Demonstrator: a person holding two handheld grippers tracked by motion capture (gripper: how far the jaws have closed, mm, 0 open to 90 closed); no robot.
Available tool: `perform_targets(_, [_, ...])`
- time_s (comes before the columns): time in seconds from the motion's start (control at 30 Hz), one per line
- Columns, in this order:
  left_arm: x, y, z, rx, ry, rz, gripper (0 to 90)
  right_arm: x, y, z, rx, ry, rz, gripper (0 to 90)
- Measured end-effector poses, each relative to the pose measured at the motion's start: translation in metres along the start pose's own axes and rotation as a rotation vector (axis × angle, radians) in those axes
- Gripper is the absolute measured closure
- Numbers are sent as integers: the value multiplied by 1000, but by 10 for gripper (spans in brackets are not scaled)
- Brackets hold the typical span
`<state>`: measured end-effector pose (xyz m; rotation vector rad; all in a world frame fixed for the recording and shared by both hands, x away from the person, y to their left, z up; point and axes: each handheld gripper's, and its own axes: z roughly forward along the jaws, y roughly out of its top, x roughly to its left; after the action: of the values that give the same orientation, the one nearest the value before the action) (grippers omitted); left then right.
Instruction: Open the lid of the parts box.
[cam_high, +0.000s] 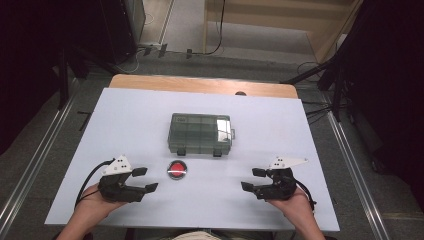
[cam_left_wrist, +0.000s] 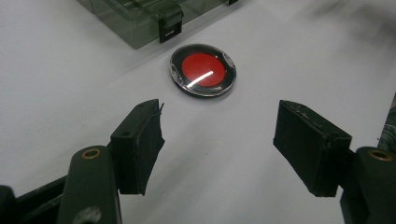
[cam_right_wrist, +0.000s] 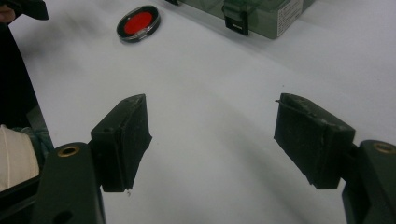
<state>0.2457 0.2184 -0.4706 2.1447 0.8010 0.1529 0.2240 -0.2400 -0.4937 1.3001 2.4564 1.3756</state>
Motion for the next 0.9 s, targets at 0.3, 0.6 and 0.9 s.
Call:
perform_targets(0.3, [2,-1,1,14,4,10,317,0,0,-3,-11,-8,-8,292])
perform_targets(0.6, [3,-1,2,2,4,9,317,-6,-1,-4,-17,-1,29,287])
perform_targets(0.9, [7,-3,2,0,6,-8,317,-6,-2,-3,-7,-4,42,285])
